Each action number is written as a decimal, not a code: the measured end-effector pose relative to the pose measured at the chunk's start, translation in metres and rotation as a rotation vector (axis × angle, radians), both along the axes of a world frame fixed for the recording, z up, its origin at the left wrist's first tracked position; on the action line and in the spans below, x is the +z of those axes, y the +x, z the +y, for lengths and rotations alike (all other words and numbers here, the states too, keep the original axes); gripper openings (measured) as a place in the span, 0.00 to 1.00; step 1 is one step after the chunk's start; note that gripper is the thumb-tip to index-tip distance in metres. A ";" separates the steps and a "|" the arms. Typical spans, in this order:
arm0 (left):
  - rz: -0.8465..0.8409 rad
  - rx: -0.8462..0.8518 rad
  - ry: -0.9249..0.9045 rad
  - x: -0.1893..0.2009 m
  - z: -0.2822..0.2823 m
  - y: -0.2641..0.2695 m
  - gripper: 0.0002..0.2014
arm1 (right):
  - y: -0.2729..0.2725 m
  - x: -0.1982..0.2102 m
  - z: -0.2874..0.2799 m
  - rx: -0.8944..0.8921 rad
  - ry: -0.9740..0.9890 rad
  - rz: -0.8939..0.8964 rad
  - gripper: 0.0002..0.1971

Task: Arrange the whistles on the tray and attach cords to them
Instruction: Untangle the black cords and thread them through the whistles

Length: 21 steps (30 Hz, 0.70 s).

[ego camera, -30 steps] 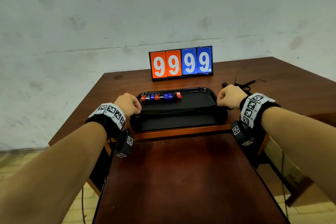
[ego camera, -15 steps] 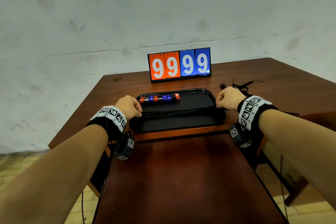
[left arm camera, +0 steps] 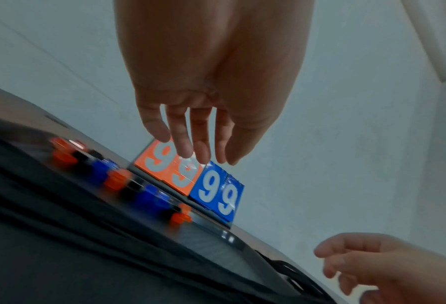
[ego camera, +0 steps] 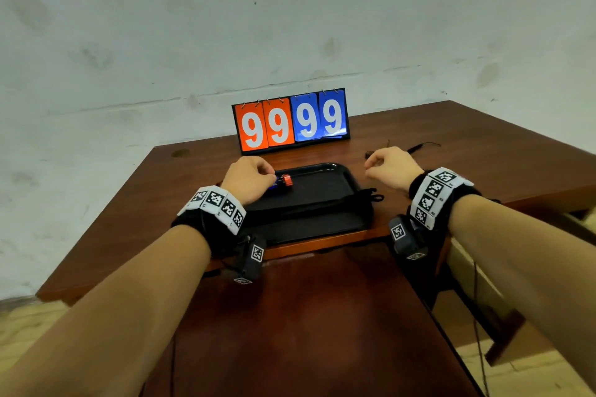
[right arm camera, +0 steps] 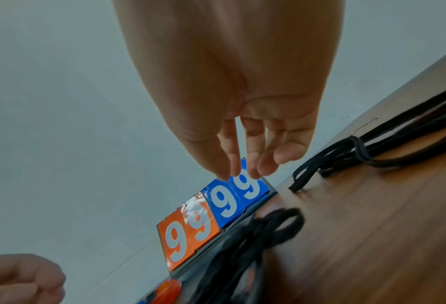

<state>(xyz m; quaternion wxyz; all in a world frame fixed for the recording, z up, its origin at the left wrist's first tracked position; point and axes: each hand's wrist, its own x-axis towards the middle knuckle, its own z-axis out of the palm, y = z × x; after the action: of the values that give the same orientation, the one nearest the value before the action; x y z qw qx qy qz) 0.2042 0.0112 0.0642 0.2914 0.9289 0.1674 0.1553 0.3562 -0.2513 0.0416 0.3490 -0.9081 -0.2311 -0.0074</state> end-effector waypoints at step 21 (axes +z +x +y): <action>0.150 -0.199 -0.019 -0.028 -0.167 0.176 0.06 | 0.087 -0.001 -0.065 -0.042 -0.455 0.164 0.20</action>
<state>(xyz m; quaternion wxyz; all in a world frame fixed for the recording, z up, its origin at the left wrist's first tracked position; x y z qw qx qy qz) 0.3797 -0.1560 0.0363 0.3007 0.9472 0.0971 0.0542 0.4432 -0.3160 0.0408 0.1528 -0.9655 -0.1790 0.1114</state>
